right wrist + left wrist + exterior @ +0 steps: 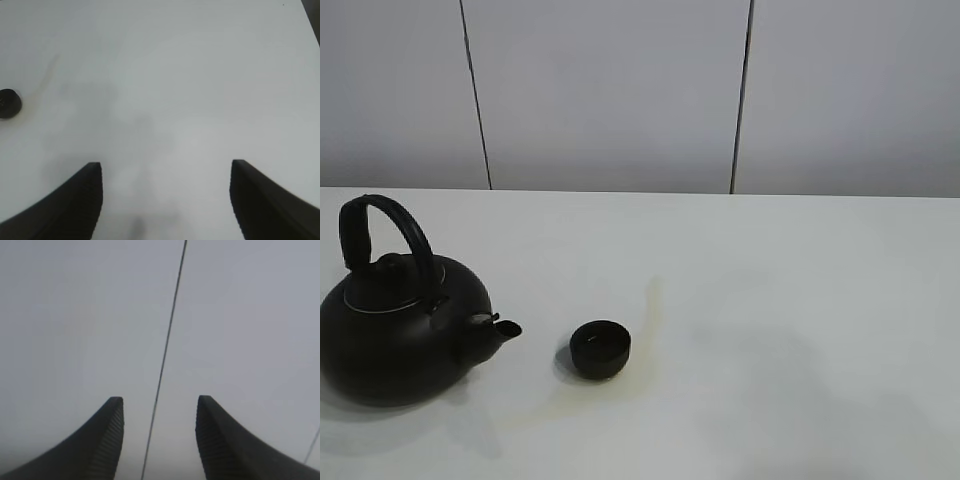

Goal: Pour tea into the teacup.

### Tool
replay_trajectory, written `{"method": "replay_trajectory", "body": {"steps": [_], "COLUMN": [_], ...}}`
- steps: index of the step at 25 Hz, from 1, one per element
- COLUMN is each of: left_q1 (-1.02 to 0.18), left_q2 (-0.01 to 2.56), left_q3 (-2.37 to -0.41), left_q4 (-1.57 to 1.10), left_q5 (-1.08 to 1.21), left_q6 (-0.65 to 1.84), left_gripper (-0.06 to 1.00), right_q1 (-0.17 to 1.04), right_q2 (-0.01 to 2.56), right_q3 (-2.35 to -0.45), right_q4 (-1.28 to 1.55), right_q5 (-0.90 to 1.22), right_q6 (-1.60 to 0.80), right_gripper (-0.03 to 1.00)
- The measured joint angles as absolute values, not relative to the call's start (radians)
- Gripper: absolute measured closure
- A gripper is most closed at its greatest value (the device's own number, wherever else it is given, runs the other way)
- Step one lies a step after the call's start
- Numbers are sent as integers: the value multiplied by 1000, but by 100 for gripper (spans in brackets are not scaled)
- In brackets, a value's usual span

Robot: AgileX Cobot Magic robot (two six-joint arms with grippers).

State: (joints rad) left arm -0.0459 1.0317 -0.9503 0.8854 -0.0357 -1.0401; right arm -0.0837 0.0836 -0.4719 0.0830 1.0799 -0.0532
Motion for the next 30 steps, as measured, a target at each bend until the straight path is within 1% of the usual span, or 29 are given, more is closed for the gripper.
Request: {"method": "replay_trajectory", "body": {"steps": [5, 14, 19, 22, 26, 28, 30], "left_q1": [-46, -46, -46, -46, -46, -46, -46], "left_q2": [928, 851, 752, 652, 535, 488, 435], "left_q3": [-1029, -1281, -1405, -1429, -1433, -1428, -1403], "left_q4": [838, 645, 502, 338, 104, 7, -40], "left_q5": [188, 658, 819, 913, 1126, 1225, 1266], "left_q6": [-859, -284, -20, 114, 276, 299, 284], "left_gripper": [61, 61, 61, 61, 61, 62, 63], "right_q1": [-84, -84, -84, -84, -84, -84, -84], "right_q2": [84, 84, 84, 84, 84, 84, 84], "right_q3": [-472, -472, -472, -472, -472, -472, -472], "right_q4": [83, 83, 83, 85, 86, 86, 86], "right_q5": [1080, 1080, 1080, 1080, 1079, 1079, 1079], "right_q6": [-53, -53, -53, -53, -53, -53, -53], "right_gripper": [47, 47, 47, 47, 47, 47, 47]}}
